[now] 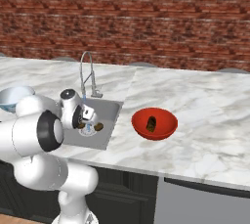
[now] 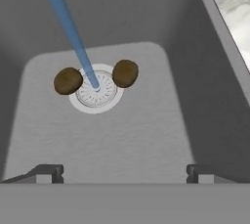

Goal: Pick the kiwis from the sink and place them in one bowl. Place the sweet potato in the other bowl. Then turn off the sink faucet.

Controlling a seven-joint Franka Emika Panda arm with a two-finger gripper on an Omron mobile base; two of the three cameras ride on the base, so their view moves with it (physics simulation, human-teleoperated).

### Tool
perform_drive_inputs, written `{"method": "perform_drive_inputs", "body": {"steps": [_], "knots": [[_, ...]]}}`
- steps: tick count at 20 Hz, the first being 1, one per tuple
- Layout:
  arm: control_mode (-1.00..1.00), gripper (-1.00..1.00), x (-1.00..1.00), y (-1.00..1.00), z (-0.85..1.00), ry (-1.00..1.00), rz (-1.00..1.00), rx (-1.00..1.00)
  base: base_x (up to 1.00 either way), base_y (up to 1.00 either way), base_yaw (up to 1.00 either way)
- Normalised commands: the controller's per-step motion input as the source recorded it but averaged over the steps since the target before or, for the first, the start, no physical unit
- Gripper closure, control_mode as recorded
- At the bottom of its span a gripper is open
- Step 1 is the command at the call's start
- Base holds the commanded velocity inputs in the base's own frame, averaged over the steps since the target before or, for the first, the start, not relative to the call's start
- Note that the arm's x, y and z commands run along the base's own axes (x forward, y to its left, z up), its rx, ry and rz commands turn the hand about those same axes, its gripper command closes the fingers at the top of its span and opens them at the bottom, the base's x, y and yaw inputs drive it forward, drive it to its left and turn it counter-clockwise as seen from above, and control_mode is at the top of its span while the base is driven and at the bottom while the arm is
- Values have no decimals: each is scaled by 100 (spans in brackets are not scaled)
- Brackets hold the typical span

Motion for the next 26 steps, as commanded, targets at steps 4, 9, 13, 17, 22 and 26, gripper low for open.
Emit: {"method": "perform_drive_inputs", "body": {"steps": [4, 9, 13, 17, 22, 26], "knots": [[-100, -100, 22, 0, -25, 0, 0, 0, 0, 0, 0], [-100, -100, 32, 0, -16, 0, 0, 0, 0, 0, 0], [-100, -100, 26, 0, -14, 0, 0, 0, 0, 0, 0], [-100, -100, 20, 0, -20, 0, 0, 0, 0, 0, 0], [-100, -100, 23, 0, -19, 1, -3, 0, 0, 0, 0], [-100, -100, 18, 0, -22, 4, -4, 0, 0, 0, 0]]}}
